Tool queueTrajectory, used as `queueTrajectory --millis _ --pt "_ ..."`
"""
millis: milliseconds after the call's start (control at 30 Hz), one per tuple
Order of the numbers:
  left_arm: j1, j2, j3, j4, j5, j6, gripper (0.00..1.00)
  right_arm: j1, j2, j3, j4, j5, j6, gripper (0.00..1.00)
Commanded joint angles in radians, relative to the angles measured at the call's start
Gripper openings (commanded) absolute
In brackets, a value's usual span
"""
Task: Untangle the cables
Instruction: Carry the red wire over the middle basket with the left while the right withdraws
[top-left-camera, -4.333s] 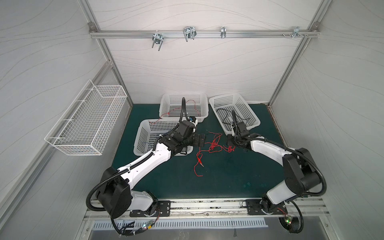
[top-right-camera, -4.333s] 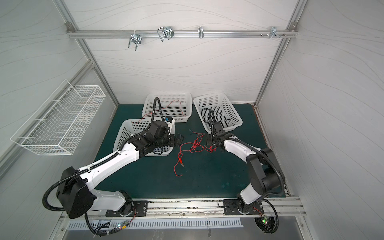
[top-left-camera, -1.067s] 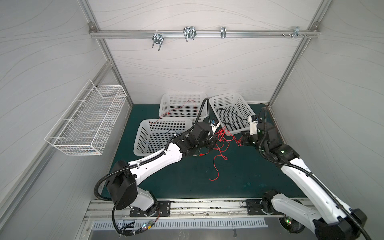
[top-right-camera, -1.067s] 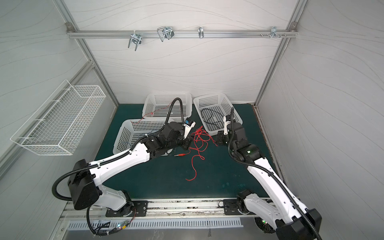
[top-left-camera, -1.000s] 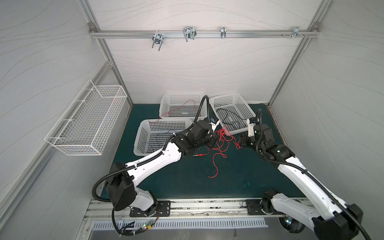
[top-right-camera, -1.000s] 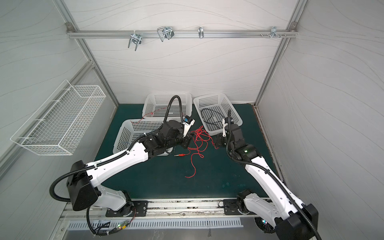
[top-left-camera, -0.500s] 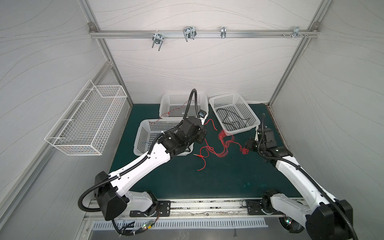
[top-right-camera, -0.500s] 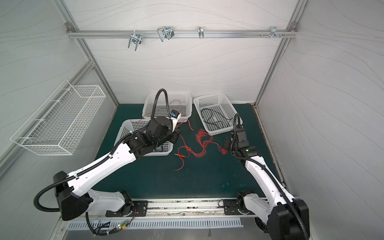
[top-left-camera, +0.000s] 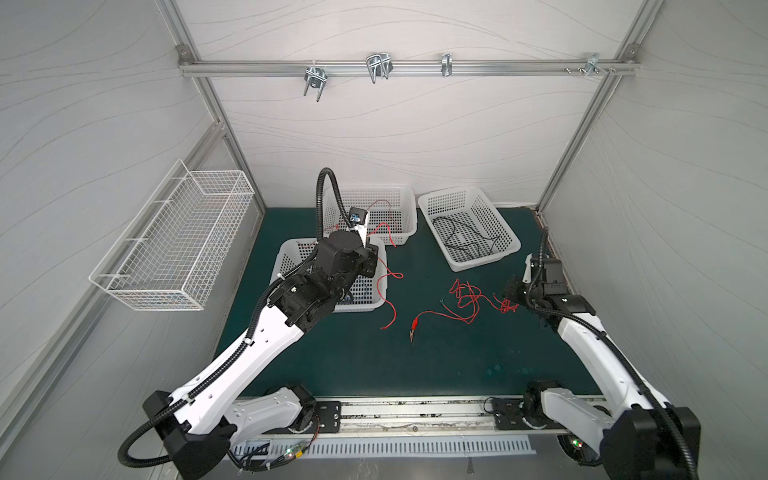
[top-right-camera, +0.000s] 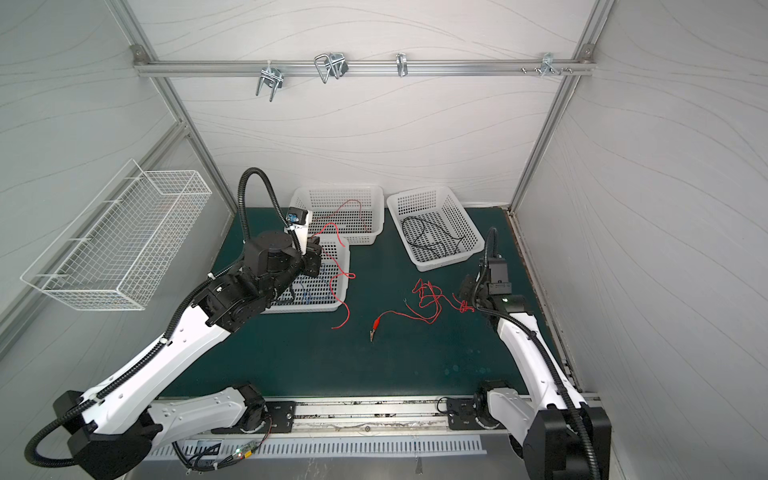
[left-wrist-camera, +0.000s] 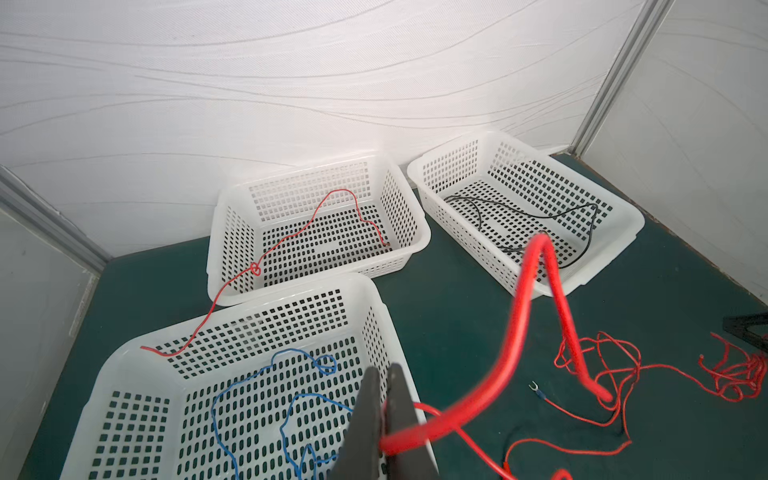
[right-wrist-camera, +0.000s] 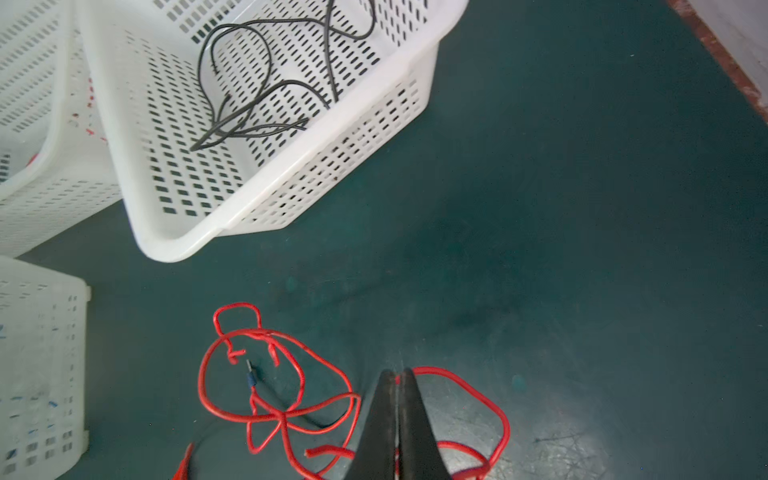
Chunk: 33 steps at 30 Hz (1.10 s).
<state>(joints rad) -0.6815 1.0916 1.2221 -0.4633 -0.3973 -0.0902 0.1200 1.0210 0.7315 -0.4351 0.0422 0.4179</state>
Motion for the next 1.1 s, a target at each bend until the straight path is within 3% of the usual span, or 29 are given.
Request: queueTrajectory --millis 0,167,400,833,1067 --pt "0.010 -0.002 0.013 0.019 -0.019 -0.015 0.00 -0.002 -0.027 0.003 0.045 -0.089 -0.007 0.00" --pt "0.071 0.087 0.092 -0.009 0.012 -0.035 0.00 -0.003 -0.058 -0.006 0.064 -0.176 -0.005 0.00" --pt "0.229 0.301 0.243 -0.036 0.115 -0.145 0.00 0.004 -0.108 -0.030 0.050 -0.235 -0.005 0.00" --pt "0.367 0.770 0.699 -0.058 0.204 -0.340 0.00 0.015 -0.160 -0.053 -0.001 -0.254 -0.013 0.00" --pt "0.403 0.908 0.775 0.091 0.106 -0.448 0.00 0.024 -0.225 -0.057 -0.062 -0.244 -0.006 0.00"
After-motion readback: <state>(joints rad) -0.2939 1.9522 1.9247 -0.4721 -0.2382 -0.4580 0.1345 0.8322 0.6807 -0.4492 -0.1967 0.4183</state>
